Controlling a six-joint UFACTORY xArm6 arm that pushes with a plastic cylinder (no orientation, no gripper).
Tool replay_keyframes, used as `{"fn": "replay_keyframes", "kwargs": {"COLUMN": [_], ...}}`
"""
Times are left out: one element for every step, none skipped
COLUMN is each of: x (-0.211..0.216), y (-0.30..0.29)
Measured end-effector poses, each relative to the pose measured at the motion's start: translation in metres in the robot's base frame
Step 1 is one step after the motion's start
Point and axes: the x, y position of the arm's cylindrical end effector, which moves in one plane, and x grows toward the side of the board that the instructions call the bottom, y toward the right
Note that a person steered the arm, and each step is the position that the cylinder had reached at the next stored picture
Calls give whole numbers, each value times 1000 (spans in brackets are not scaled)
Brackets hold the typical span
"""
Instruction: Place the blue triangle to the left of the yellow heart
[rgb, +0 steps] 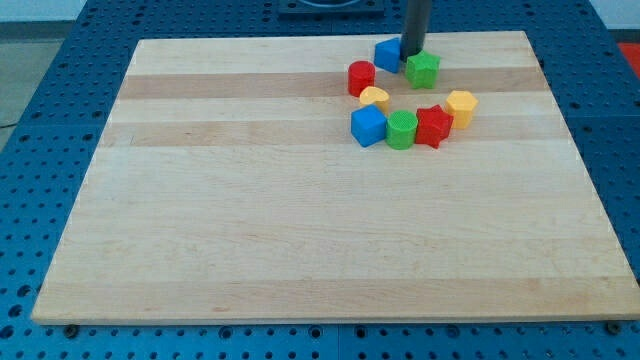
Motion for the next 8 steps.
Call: {"fn": "replay_keyframes", "kwargs": {"x": [0, -5, -55, -53, -27, 4, 28, 51], "y": [-43, -56, -56, -89, -91, -91, -98, -99]}}
